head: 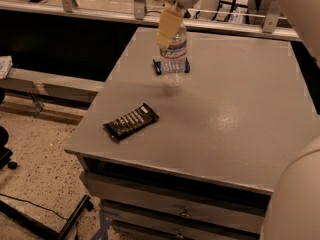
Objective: Move water bottle near rxbar blueberry
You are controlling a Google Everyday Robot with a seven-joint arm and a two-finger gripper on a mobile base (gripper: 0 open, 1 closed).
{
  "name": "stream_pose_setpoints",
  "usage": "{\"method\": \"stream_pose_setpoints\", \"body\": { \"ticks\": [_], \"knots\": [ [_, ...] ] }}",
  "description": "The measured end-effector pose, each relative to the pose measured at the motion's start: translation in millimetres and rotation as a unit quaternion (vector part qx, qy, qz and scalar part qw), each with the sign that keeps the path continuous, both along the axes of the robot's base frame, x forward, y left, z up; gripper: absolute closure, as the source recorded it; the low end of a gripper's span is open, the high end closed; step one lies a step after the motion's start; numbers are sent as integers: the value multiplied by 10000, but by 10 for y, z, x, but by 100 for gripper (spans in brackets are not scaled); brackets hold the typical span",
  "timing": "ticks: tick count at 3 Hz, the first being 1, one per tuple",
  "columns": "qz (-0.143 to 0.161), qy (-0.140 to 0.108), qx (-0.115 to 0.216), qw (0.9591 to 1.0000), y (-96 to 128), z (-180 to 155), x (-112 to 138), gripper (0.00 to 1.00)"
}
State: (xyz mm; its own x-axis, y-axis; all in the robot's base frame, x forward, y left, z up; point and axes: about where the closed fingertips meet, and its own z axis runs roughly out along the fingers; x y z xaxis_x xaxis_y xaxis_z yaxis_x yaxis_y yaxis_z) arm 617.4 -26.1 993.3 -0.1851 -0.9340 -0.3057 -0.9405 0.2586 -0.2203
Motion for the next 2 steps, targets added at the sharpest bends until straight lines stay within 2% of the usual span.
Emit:
{"method": "stream_pose_setpoints", "body": {
  "ticks": [2],
  "knots": [
    [-133, -25, 42, 9999, -9, -66, 84, 100]
  ]
}}
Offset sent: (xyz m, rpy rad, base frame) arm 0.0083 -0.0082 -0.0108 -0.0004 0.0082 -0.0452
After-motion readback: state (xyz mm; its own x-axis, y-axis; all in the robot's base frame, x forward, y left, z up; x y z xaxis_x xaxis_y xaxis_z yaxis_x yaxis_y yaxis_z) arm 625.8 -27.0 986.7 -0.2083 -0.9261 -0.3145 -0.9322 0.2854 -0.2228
